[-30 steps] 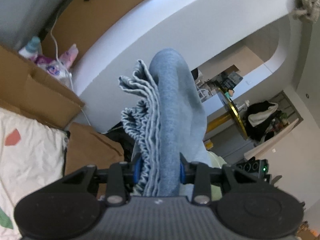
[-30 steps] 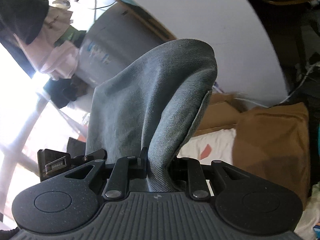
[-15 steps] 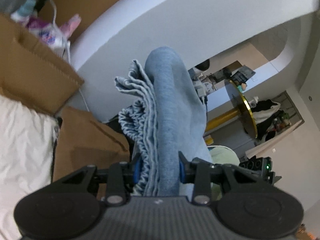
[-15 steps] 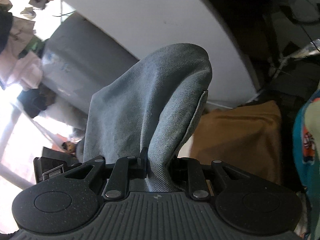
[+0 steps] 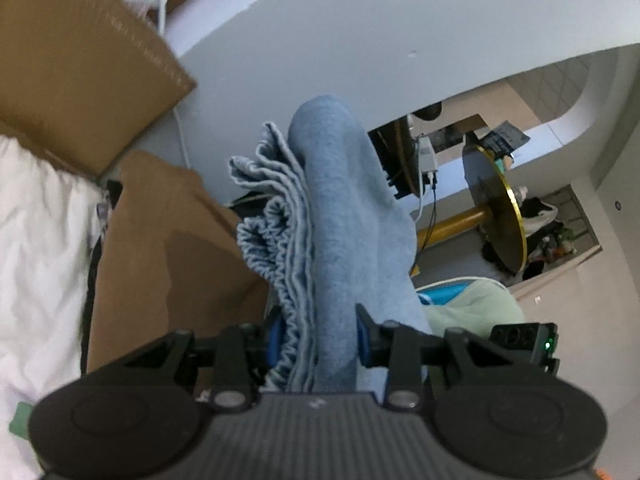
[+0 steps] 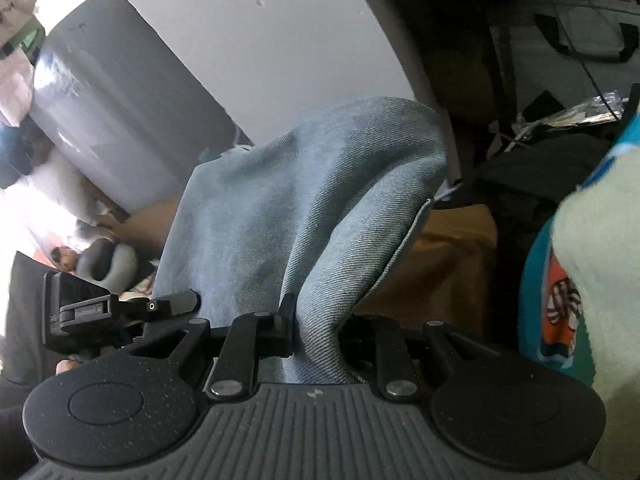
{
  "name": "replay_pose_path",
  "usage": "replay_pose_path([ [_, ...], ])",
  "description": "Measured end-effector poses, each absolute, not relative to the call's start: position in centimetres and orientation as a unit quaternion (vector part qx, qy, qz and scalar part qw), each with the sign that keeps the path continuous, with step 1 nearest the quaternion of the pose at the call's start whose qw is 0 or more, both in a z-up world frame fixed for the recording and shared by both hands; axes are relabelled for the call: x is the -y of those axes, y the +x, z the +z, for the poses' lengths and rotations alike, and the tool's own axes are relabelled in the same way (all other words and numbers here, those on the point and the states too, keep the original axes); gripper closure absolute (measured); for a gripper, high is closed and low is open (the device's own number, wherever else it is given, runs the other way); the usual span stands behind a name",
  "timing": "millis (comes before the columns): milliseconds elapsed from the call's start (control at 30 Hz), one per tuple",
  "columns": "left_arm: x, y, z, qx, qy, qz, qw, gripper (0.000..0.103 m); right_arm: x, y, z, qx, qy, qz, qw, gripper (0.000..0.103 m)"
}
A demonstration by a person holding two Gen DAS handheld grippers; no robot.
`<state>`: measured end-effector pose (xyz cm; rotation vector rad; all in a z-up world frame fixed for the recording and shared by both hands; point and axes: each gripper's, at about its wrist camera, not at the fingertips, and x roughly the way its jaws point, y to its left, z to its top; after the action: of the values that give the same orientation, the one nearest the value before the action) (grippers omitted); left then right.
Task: Fold clothes
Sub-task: 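Lift the folded jeans bundle with both grippers and carry it toward the cardboard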
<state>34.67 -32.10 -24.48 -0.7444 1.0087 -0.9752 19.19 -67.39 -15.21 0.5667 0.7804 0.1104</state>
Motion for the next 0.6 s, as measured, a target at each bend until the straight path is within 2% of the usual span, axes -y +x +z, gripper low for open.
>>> replay_pose_path([
  [367,33.0,35.1,-29.4,-0.468,-0.343,-0.429,0.692,0.066,66.4,20.4,-20.4,-0.400,0.259,0.005,0.879,0.082],
  [600,33.2,35.4,-30.2,-0.470,-0.357,-0.417,0.691,0.066,65.5,21.8,-20.8,-0.411,0.242,-0.001,0.879,0.082],
])
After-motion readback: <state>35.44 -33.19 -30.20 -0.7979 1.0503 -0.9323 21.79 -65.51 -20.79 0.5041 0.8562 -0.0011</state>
